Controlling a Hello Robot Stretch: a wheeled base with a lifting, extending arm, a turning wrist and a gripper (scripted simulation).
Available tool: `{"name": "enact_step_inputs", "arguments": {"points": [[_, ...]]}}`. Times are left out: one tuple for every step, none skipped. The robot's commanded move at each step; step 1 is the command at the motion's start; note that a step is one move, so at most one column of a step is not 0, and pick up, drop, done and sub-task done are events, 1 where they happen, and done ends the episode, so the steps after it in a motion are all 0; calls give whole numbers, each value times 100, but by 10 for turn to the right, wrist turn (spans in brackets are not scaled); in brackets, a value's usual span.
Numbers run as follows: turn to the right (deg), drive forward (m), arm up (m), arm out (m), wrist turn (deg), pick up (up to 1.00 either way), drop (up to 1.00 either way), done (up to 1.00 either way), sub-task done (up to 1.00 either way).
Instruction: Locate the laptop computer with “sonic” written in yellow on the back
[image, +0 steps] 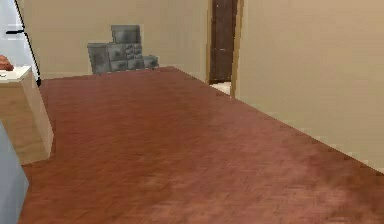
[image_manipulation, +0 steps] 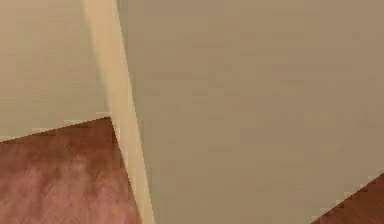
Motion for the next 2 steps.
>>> {"name": "enact_step_inputs", "arguments": {"points": [[0,100,0,0,0,0,0,0,0],[30,0,0,0,0,0,0,0,0]]}}
